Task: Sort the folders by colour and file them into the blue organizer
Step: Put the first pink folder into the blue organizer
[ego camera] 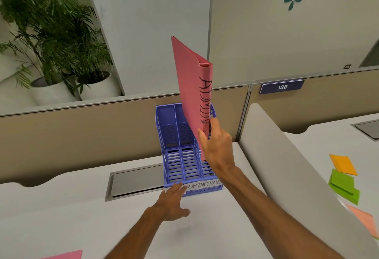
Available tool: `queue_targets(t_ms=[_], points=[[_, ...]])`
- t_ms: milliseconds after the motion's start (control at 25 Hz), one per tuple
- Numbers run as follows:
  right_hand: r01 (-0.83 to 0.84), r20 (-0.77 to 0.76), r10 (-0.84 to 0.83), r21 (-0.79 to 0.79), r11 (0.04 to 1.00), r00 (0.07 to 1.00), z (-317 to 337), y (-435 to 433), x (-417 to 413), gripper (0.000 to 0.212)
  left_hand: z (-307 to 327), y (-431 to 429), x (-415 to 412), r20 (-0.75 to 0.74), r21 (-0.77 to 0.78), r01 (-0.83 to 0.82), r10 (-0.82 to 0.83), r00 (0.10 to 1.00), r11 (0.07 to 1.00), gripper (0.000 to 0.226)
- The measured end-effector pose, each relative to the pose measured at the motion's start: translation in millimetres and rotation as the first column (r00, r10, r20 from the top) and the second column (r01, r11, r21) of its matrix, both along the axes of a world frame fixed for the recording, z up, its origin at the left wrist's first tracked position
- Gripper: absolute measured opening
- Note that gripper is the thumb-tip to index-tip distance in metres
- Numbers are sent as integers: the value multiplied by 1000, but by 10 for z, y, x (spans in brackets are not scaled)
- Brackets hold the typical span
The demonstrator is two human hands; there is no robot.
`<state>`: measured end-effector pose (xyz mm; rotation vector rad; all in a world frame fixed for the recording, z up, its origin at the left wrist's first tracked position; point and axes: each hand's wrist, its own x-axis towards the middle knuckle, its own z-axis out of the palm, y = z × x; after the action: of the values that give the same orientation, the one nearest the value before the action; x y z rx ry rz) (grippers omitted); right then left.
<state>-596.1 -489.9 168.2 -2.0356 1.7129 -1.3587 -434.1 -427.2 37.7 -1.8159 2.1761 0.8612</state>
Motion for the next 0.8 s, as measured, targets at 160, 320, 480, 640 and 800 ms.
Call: queue_targets(t_ms=[160,320,480,640,800], points=[[49,51,-51,54,997,997,-145,-68,76,44,-63,-3,6,22,11,4,-4,1000,1000,87],[102,113,-111,86,991,987,-326,-44,88,44,-86,4,-2,15,-4,-3,3,1000,1000,82],[93,152,-118,166,982,981,-543,24,84,49,-92,16,4,50,-13,28,-27,998,1000,80],[66,208,-123,264,962,970,-739,67,167,49,-91,28,5,58,-13,42,-41,997,999,77],[15,191,-78,314,949,979,-930,119,179,53,-85,37,25,75,12,50,-50,996,999,76]])
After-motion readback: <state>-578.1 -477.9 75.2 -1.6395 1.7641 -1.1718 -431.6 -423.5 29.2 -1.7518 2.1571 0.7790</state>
